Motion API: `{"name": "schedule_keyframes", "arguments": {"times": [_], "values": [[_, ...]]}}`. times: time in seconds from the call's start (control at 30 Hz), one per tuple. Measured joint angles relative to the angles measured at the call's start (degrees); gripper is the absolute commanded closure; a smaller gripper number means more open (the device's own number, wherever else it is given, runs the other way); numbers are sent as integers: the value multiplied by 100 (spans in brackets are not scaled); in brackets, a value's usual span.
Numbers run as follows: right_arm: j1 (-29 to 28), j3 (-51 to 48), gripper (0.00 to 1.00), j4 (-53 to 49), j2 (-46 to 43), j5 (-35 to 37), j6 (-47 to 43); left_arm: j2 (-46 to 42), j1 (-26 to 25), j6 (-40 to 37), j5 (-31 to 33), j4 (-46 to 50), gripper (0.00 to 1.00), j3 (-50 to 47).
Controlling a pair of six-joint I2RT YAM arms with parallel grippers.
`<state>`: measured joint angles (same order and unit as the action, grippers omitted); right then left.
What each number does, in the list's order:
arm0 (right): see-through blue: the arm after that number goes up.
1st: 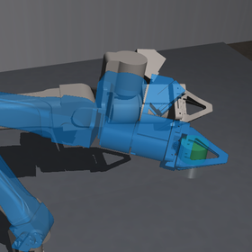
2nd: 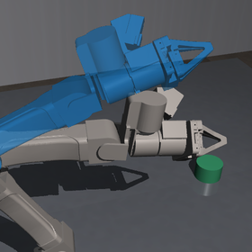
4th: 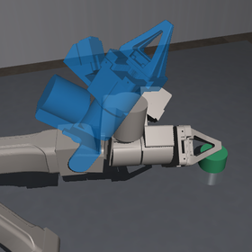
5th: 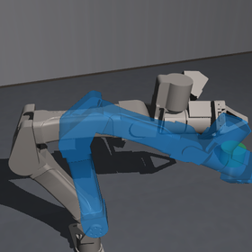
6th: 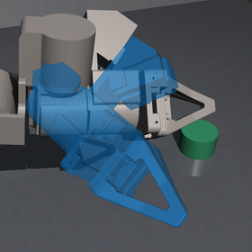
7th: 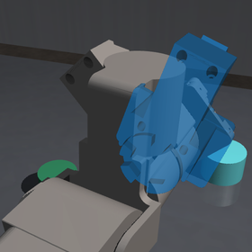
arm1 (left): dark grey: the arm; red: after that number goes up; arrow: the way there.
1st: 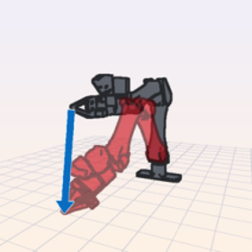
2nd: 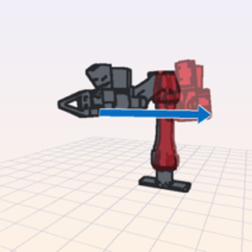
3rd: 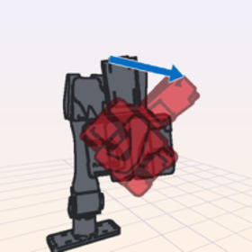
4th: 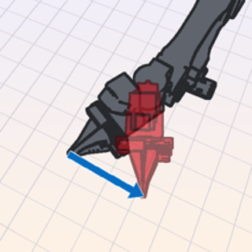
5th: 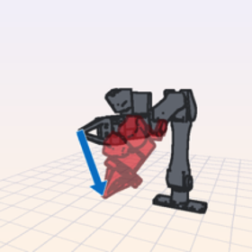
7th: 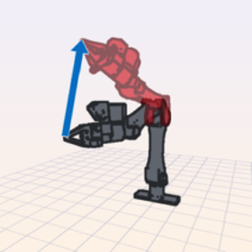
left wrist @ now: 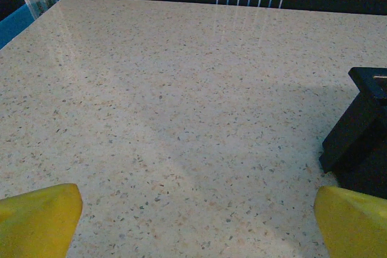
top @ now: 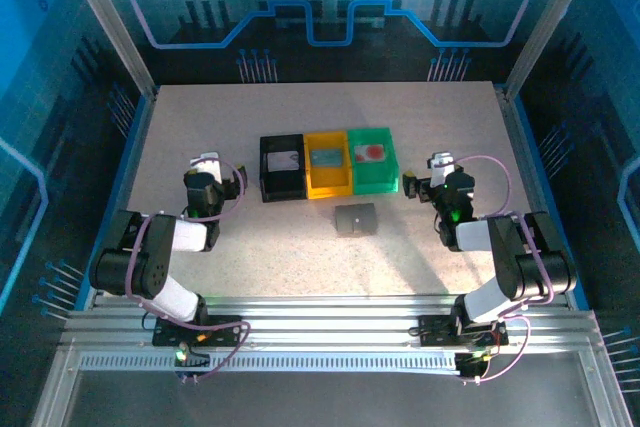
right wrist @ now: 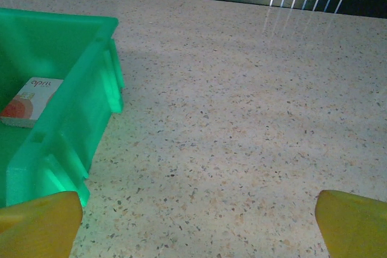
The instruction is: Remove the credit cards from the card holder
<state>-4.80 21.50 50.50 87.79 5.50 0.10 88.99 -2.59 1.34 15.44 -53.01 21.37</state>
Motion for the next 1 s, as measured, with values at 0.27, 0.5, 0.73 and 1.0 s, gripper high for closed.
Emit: {"name": "schedule_keyframes", "arguments": {"times": [0.27,0.5,0.73,1.0], "values": [[0,2,0,-144,-109,157,4,-66,0,4,26,46,1,-4],[-382,494,0,-1368,-1449,667,-52,-1300,-4,81,129,1241,1,164],[-498,1561,0,-3106,-2592,225,1427,-3261,-4,1729,118,3491,1,1207],[-236,2518,0,-4948,-2896,-811,3088,-4194,-11,3086,-1458,4542,1,1491]]}}
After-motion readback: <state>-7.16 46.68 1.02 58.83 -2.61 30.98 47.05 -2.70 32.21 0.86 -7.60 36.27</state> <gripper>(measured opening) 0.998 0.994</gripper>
